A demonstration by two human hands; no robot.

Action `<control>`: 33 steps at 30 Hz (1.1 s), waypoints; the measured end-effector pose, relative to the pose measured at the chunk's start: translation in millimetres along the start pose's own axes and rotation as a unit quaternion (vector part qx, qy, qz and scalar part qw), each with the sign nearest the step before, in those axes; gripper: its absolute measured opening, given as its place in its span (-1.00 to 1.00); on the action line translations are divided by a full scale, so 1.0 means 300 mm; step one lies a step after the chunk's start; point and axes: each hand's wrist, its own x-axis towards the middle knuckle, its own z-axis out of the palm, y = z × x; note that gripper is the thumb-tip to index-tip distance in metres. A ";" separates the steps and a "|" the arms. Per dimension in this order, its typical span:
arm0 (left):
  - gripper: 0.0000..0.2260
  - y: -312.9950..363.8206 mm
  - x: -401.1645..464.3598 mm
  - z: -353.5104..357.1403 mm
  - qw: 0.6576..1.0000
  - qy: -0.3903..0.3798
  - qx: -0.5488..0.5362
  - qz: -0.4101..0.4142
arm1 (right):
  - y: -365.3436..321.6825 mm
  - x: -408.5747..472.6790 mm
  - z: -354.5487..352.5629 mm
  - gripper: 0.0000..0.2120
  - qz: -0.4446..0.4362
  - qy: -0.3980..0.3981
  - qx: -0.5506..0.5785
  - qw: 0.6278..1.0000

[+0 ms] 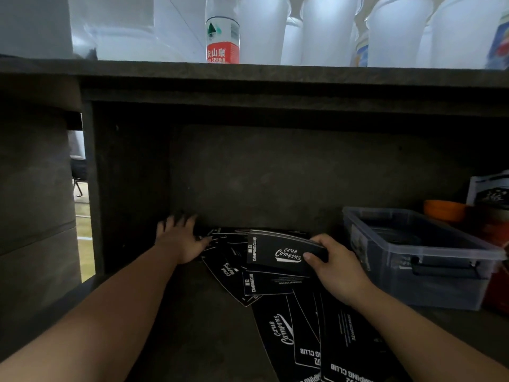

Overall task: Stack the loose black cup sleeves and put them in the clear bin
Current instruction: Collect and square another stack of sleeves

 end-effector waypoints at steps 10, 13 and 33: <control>-0.67 -0.074 -0.075 -0.036 0.966 0.176 -0.190 0.001 | -0.008 -0.008 -0.004 -0.89 0.005 -0.001 0.010 1.000; -0.39 -0.098 -0.086 -0.032 0.988 -0.034 -0.141 -0.044 | -0.006 -0.008 -0.005 -0.90 0.009 -0.008 0.012 1.000; -0.83 0.065 -0.192 -0.169 0.754 0.074 -0.646 0.092 | -0.004 -0.006 0.001 -0.89 0.012 -0.003 0.014 1.000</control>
